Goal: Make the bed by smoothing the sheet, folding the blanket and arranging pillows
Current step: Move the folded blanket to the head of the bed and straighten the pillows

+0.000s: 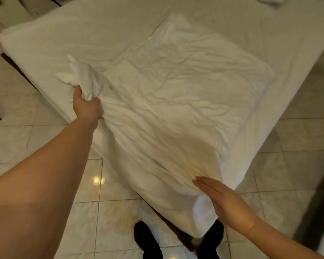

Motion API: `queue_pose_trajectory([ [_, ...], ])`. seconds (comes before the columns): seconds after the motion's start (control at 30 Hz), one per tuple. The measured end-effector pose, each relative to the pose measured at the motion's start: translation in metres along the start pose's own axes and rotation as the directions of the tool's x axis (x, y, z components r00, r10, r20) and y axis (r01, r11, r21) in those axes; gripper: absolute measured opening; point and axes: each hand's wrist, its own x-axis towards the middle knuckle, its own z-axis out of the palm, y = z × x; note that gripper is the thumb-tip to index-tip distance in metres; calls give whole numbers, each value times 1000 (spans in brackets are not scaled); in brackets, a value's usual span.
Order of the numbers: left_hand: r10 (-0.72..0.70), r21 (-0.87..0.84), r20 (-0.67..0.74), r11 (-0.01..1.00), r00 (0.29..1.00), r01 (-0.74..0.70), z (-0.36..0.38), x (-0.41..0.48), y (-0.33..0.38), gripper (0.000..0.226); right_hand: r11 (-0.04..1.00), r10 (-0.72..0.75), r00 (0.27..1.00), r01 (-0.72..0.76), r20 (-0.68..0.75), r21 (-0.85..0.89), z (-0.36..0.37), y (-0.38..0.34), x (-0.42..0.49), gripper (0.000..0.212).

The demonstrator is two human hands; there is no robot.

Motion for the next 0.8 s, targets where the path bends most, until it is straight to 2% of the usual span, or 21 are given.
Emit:
queue_pose_trajectory([
  [0.17,41,-35,-60,998,997,-43,50,-23,56,62,988,60,991,-42,-121,151,-63,34,5,68],
  [0.27,58,-66,-106,996,993,-65,86,-44,86,59,956,150,971,-94,-187,279,-97,62,8,63],
  [0.4,52,-124,-167,990,985,-74,131,-63,119,51,913,200,961,-112,-191,392,-143,106,11,51],
  [0.53,74,-103,-207,990,975,-97,182,-75,151,48,916,198,964,-117,-178,383,-190,159,23,50],
  [0.63,123,-53,-229,989,966,-138,229,-81,176,58,907,235,960,-158,-156,391,-221,195,36,52],
  [0.8,182,7,-203,983,962,-184,319,-74,214,62,884,289,946,-205,-144,421,-265,258,62,45],
])
